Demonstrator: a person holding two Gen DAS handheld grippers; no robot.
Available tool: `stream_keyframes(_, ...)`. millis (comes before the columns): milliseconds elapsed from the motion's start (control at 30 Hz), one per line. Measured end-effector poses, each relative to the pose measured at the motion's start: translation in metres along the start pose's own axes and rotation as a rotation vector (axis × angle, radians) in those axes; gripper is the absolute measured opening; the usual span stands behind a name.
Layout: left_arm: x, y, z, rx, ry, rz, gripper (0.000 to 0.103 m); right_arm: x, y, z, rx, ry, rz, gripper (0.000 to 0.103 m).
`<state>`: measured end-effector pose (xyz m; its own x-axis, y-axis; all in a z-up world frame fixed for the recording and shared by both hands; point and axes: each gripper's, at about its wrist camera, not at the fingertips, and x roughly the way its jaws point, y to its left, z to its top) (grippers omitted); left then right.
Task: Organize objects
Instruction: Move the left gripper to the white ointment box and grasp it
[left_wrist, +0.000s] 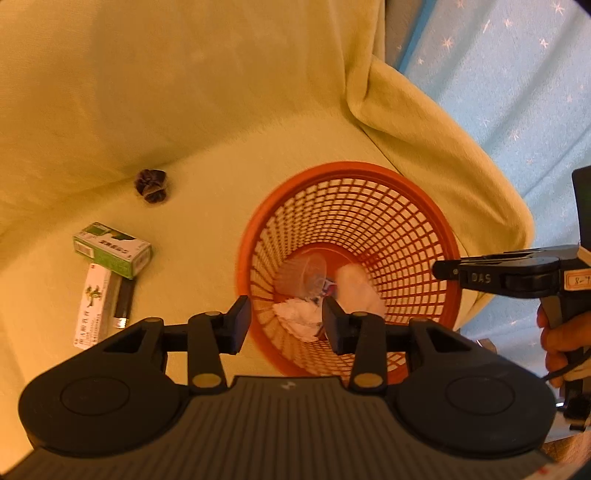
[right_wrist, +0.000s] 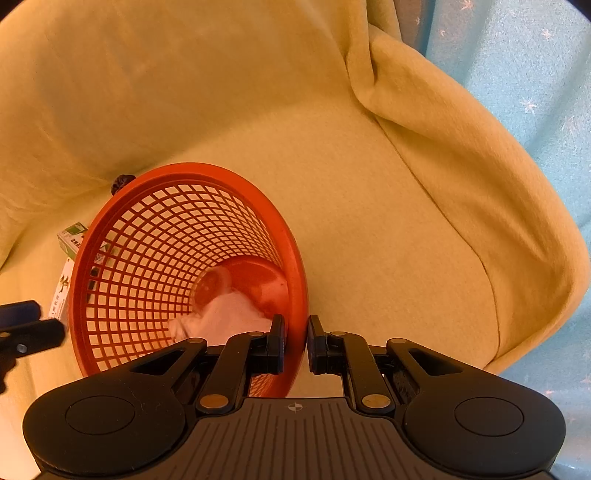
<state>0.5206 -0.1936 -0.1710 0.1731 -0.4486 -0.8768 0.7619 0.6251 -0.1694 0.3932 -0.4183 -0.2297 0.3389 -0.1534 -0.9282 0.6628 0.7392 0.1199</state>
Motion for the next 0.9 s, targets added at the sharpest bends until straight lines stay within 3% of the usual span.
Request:
stream_keyframes(433,-0.004,0.087,-0.025,-0.081,0.009,0.151,0.036,0.007,-0.014,-0.002,-0.004,-0.005,-0.002,0.009)
stream_keyframes(900,0.021,0.139,-0.022,-0.113,0.038,0.242,0.036,0.013,-0.048,0.009,0.047,-0.014,0.066,0.012)
